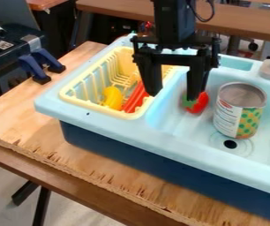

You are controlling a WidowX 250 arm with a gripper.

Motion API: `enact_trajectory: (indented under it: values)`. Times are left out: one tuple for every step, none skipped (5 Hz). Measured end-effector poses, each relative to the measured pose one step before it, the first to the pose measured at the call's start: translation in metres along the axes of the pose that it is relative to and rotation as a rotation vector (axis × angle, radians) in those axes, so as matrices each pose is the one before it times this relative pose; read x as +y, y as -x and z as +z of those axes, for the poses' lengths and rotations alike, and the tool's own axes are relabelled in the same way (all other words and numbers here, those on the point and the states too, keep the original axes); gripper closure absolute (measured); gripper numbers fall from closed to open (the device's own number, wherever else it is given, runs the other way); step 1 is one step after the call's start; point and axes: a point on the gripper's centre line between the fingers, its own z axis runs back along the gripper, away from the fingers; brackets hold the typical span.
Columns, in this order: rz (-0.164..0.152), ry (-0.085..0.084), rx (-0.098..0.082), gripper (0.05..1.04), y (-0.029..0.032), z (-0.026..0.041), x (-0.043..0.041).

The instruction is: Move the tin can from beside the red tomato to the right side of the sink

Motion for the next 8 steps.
enact_trajectory:
  values:
    - [0.0084, -0.0093, 0.0306, 0.094, -0.00005, -0.01011, 0.00222]
    - [0.0749, -0.0305, -0.0836, 0.094, -0.02324, 0.00290, 0.00287]
    - [0.0151, -0.0313, -0.0889, 0.094, -0.02097, 0.00504, -0.00485]
    - [-0.0356, -0.0051, -0.0338, 0.094, -0.01211, 0.00401, -0.01553]
    - [0.0163, -0.0156, 0.0212, 0.094, -0.01323, -0.01725, -0.01268]
    - [0.0059, -0.0506, 0.0257, 0.094, -0.00634, -0.01136, -0.00580]
    - [0.0160, -0.0448, 0.0167, 0.094, -0.00048, -0.01052, 0.00356]
    - [0.0175, -0.0368, -0.0085, 0.094, -0.00166, -0.00405, 0.00086]
